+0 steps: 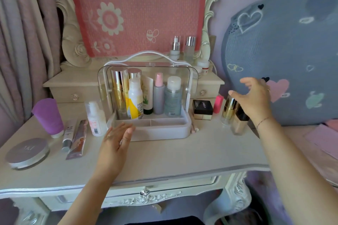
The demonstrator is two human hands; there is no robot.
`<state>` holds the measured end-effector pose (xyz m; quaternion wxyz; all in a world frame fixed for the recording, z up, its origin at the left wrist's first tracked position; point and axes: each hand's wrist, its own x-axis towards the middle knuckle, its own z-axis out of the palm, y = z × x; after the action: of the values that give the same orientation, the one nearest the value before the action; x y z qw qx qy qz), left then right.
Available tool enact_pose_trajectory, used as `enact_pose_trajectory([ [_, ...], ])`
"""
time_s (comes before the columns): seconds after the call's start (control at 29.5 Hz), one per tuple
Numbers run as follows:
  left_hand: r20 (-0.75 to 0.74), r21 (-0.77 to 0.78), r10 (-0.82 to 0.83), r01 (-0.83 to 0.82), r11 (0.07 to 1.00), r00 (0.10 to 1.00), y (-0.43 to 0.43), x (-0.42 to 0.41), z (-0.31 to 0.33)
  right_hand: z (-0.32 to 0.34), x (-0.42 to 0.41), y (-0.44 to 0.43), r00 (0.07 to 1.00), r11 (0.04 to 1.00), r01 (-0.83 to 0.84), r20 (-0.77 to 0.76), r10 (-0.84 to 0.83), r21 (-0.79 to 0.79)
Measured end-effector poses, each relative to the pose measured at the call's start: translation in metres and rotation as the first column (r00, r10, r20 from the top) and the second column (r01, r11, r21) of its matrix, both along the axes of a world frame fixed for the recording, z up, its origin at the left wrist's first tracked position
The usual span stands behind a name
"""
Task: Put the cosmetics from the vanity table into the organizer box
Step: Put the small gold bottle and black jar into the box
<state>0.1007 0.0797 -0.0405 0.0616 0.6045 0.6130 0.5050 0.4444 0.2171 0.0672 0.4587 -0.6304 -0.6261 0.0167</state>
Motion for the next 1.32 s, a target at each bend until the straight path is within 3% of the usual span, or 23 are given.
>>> enact_pose_trajectory([
  [0.07,0.0,-0.003,0.002,-0.002,1.0,1.0,0.0,0.001,0.001,-0.001,0.009,0.009,0.991,0.971,-0.065,0.103,0.09,-0.229],
  [0.14,-0.003,-0.007,0.003,-0.003,1.0,1.0,0.0,0.002,0.001,-0.002,0.012,0.016,0.976,0.938,-0.114,0.139,0.167,-0.327],
  [0.34,-0.011,-0.019,0.001,-0.001,1.0,1.0,-0.002,0.002,0.002,0.006,0.009,0.027,0.945,0.926,-0.116,0.246,0.214,-0.359],
  [0.48,-0.012,-0.02,-0.004,0.003,1.0,1.0,-0.001,0.002,0.003,0.013,-0.012,0.019,0.904,0.895,-0.205,0.274,0.328,-0.397],
  [0.64,-0.016,-0.023,0.003,-0.004,1.0,1.0,-0.002,0.002,0.002,0.005,-0.035,-0.007,0.887,0.869,-0.345,0.179,0.425,-0.353],
  [0.78,-0.012,-0.02,0.009,-0.009,1.0,1.0,-0.002,0.002,0.002,-0.018,-0.046,-0.023,0.94,0.915,-0.306,0.068,0.334,-0.264],
  [0.95,-0.012,-0.035,-0.001,0.001,0.999,1.0,-0.002,0.002,0.003,-0.047,-0.059,-0.038,0.977,0.908,-0.189,0.025,0.213,-0.373],
  [1.12,-0.003,-0.035,-0.002,0.002,0.999,1.0,-0.002,0.002,0.002,-0.037,-0.061,-0.076,0.982,0.969,-0.187,-0.046,0.182,-0.16],
  [1.26,0.008,-0.018,0.018,-0.018,1.0,1.0,-0.001,0.002,0.001,-0.003,-0.106,-0.084,0.847,0.872,-0.489,-0.258,0.465,-0.035],
  [1.32,0.012,-0.015,0.022,-0.022,1.0,1.0,-0.001,0.002,0.001,-0.001,-0.138,-0.07,0.83,0.843,-0.532,-0.241,0.503,-0.074],
])
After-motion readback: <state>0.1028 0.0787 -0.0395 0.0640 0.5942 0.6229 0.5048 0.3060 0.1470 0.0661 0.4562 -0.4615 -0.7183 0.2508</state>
